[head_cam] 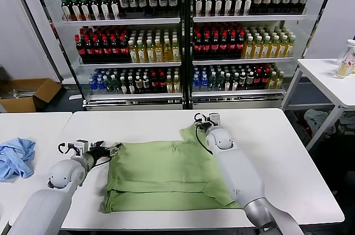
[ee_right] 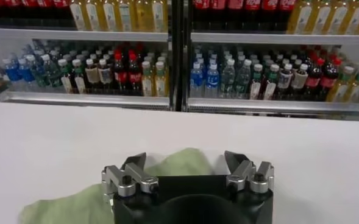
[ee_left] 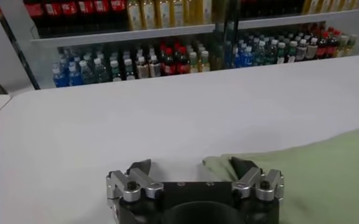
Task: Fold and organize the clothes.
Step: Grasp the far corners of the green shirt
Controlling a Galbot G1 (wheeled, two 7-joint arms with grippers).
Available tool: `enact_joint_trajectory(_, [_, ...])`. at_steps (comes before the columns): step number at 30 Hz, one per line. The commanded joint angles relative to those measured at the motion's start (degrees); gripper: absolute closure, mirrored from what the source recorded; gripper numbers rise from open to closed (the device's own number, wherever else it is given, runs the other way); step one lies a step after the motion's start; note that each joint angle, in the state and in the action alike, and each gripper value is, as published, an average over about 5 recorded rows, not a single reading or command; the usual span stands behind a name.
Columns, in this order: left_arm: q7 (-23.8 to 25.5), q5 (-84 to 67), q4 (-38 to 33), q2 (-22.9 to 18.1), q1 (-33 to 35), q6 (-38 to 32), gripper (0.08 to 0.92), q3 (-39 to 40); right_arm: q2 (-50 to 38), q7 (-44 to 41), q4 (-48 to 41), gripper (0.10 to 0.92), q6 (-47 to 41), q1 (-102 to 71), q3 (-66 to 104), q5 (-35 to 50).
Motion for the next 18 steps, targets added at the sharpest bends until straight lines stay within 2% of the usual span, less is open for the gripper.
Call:
enact_joint_trajectory(1, [1.5, 0.37, 0.64, 0.15, -0.57, 0.11, 0.192, 0.27, 0.85, -0.07, -1.81, 0.344, 0.27, 0.41, 0.31, -0.81])
enact_joint_trajectory(5, [2.79, 0.34, 0.23, 0.48, -0.33, 0.44, 0.284, 0.3, 0.75, -0.07, -1.61, 0.465, 0.11, 0.13, 0.44, -0.89])
enact_joint_trajectory(18, [5.45, 0.31, 0.19, 0.2, 0.1, -0.77, 0.665, 1.01, 0.03, -0.82, -0.82, 0.821, -0.14, -0.9, 0.59, -1.14])
